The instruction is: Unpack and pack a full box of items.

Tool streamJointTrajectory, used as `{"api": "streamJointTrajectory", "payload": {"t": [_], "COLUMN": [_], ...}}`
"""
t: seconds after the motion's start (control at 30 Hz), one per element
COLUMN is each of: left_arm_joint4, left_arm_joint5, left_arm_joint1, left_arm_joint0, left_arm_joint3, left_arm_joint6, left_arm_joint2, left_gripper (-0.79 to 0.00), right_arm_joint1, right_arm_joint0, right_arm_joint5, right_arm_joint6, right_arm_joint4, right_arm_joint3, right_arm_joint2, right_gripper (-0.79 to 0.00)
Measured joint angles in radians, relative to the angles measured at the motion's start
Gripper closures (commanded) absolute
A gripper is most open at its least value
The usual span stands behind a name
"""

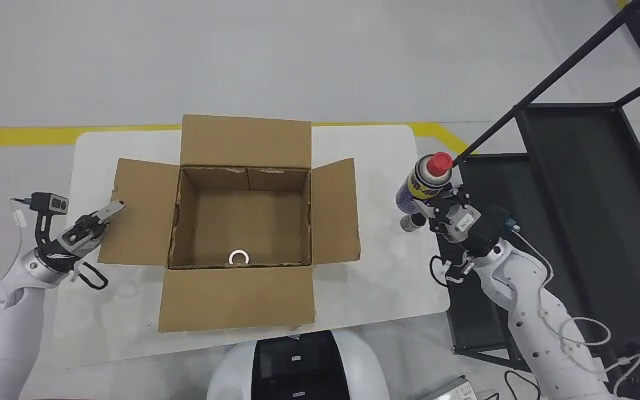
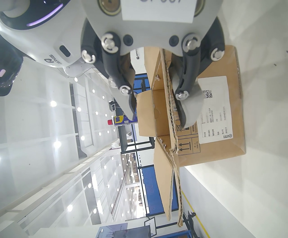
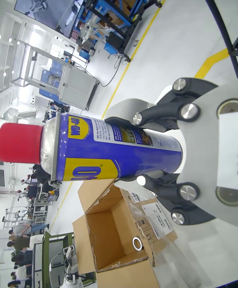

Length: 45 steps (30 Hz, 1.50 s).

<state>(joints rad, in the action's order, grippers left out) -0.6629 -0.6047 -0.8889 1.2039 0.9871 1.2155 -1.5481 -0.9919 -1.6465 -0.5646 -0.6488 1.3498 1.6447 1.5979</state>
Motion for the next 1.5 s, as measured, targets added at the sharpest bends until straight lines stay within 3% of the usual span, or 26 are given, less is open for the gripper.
{"api": "streamJointTrajectory", "payload": {"t": [0.93,1.13,1.37,1.5], "left_arm_joint4": [0.0,0.0,0.0,0.0], "left_arm_joint5": [-0.001,-0.001,-0.001,-0.001], "left_arm_joint1": [0.0,0.0,0.0,0.0], "left_arm_joint0": [0.0,0.0,0.0,0.0], "left_arm_joint3": [0.0,0.0,0.0,0.0], "left_arm_joint6": [-0.001,-0.001,-0.001,-0.001], "left_arm_joint2": [0.0,0.0,0.0,0.0], "left_gripper": [-0.785,-0.785,-0.785,-0.785], "right_arm_joint1": [-0.007,-0.015,-0.039,-0.058], "right_arm_joint0": [-0.018,-0.05,-0.007,0.045], "right_arm_joint5": [0.011,0.014,0.158,0.191], "right_arm_joint6": [-0.002,-0.161,-0.4,-0.512], "right_arm_joint4": [-0.043,0.007,0.09,0.095], "right_arm_joint3": [-0.015,-0.133,-0.38,-0.502], "right_arm_joint2": [-0.02,-0.058,-0.15,-0.212], "right_gripper": [0.0,0.0,0.0,0.0]}}
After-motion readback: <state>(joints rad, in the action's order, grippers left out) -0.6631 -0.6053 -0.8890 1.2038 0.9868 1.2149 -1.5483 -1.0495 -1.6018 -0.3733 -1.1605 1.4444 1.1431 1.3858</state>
